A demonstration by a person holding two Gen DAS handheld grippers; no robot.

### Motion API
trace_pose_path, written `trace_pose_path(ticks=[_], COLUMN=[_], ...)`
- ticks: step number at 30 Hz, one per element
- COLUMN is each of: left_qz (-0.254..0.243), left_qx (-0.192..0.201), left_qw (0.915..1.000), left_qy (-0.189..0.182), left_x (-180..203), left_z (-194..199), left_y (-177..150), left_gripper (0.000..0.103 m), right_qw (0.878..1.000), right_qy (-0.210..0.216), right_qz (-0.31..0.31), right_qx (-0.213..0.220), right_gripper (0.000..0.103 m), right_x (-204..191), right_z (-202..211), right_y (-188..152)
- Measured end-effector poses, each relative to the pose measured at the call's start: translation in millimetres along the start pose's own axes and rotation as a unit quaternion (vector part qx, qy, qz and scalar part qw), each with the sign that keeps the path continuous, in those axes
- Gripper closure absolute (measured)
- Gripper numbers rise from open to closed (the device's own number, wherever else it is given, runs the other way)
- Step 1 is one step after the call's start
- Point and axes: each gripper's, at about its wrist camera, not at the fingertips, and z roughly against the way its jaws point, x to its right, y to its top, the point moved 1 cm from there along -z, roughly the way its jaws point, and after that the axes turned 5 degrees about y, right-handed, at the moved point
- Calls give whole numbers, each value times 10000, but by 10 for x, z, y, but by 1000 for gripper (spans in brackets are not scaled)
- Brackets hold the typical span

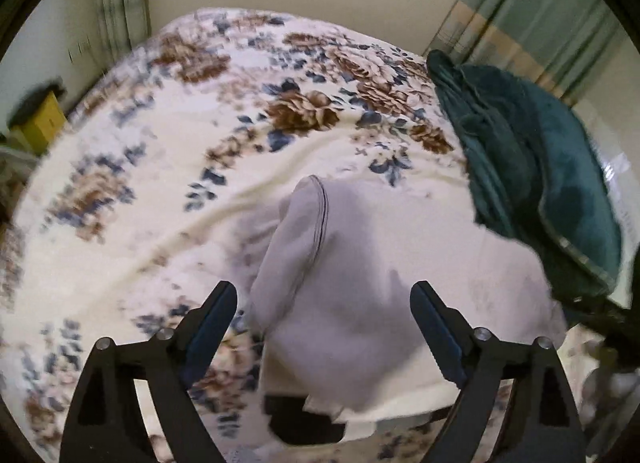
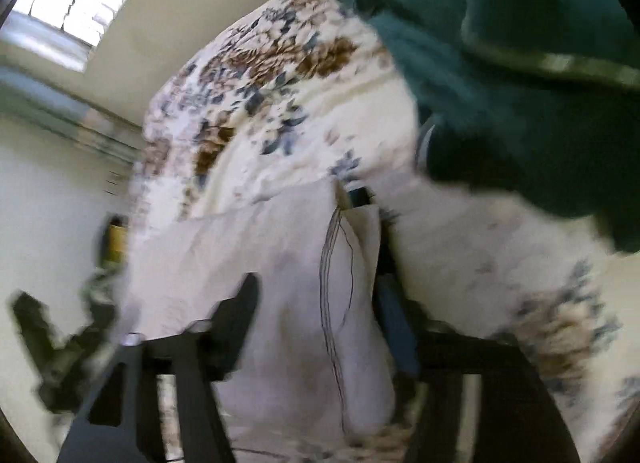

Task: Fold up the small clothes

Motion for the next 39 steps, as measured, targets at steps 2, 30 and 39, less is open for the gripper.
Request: trace_pose_path(ticks=[2, 30, 39], left_qz=[-163, -751, -659], left_qx=[113, 1300, 1641], left_qw=[9994, 9852, 9813], left_qy=[292, 827, 759], left_x=[85, 770, 780], left_z=[96, 3297, 4117], left_y=[-91, -1675, -2014], left_gripper=[6, 6, 6], right_qw=[9983, 9589, 9491], right_qy=[-483, -1694, -1520], right_qz=[324, 1321, 1586], right_qx=[95, 1855, 2256], right_gripper=[3, 0, 0], right_x=[-124, -1209, -1387], right_z=[141, 3745, 4908], right_y=[-137, -2642, -3276])
